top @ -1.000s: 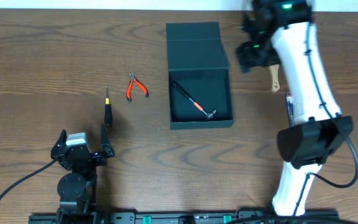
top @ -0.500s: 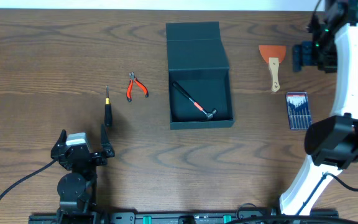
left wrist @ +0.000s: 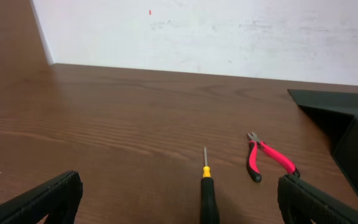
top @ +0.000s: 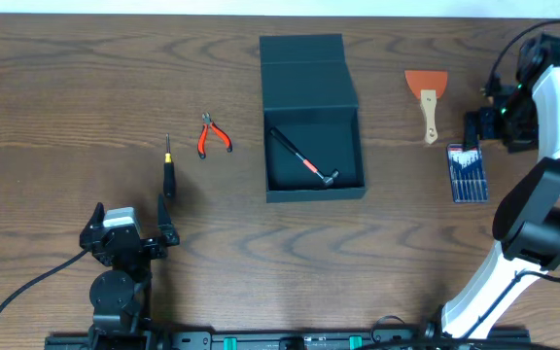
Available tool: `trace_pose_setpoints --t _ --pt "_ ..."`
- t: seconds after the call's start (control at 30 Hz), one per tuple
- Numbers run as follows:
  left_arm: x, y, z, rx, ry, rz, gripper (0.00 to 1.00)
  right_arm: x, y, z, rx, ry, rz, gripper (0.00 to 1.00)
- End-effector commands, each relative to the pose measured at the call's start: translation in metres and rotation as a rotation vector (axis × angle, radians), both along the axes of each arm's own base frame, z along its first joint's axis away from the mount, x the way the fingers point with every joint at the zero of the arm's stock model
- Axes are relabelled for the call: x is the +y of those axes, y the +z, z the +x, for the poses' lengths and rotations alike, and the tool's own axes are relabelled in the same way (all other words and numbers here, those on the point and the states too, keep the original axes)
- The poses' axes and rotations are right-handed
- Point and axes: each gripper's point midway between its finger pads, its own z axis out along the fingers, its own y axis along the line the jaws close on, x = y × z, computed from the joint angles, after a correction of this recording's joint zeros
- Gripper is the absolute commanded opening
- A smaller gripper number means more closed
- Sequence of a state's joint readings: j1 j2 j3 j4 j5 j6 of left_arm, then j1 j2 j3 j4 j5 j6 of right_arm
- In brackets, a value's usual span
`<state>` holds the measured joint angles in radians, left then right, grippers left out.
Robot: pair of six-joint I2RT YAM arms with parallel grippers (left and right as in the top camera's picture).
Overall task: Pack container
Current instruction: 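Move the right gripper back right over the screwdriver set case, then lower the right gripper and grasp the clear screwdriver set case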
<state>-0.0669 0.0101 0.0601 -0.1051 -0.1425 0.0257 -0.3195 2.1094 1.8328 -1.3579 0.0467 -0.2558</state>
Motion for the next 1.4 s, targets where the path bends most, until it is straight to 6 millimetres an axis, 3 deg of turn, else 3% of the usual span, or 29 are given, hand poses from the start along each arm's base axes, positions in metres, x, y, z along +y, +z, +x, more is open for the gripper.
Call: trace_pose_setpoints --t 0.0,0.2,0.4,0.7,1.37 --pt "0.004 -0.015 -0.001 0.035 0.024 0.004 0.99 0.008 -0.014 -0.005 0.009 0.055 0.047 0.94" --pt "0.004 -0.015 -0.001 0.035 0.024 0.004 0.99 0.010 -0.047 -0.014 0.024 0.069 0.052 0.99" --pt "0.004 -0.015 -0.001 0.035 0.024 0.004 0.99 0.010 -0.065 -0.019 0.024 0.068 0.044 0.99" --pt "0.004 -0.015 -0.001 0.035 0.024 0.004 0.99 -0.001 -0.072 -0.025 0.041 0.020 -0.014 0.99" --pt "0.004 -0.015 -0.001 0.035 0.024 0.004 0.99 -0.002 -0.089 -0.025 0.018 0.015 -0.017 0.99"
